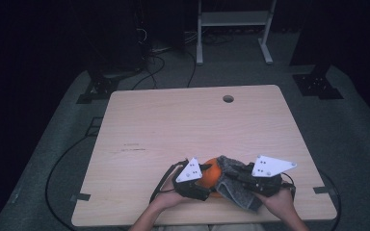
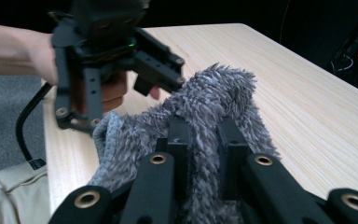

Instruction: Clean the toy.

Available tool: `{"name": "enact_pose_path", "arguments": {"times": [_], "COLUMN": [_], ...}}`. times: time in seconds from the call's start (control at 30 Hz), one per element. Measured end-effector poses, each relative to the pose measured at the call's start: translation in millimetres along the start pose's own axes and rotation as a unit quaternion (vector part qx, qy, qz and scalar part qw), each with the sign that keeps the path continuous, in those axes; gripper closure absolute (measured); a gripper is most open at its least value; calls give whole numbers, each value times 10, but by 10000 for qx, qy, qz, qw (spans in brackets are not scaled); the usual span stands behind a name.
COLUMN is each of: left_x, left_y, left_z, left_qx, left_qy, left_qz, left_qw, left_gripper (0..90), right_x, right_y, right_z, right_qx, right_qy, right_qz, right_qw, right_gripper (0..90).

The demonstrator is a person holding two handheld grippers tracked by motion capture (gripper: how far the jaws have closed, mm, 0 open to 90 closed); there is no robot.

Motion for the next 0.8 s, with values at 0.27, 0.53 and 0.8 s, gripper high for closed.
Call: {"name": "enact_pose_path", "arguments": {"times": [0.27,0.53,0.8], "left_x": [48,-54,-74], "left_y": [14,32,34], "left_z": [-42,9,13], "left_qx": [60,104,185], "left_qy": [-225,167,268], "left_qz": [-25,-53,27], "left_qw": [9997,9998,9995], "left_gripper": [144,277,281], "right_x": [-37,44,-171], "right_y": [-91,36,-151], "right_z": [140,-57,264], "right_qx": [-4,93,56], "right_qy": [242,-82,618], "right_qz": [-21,-190,85], "right_qw": [9997,9997,9980], "right_gripper": [781,781,781]}}
Point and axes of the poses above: each handheld gripper's, and its own axes: y roughly forward along the jaws, z roughly out of its underside, x roughly to its left, the point moved 2 cm from there along y, roughly forward along the jaws, and after that the axes turned 15 degrees about -y, right-handed, at the moved point
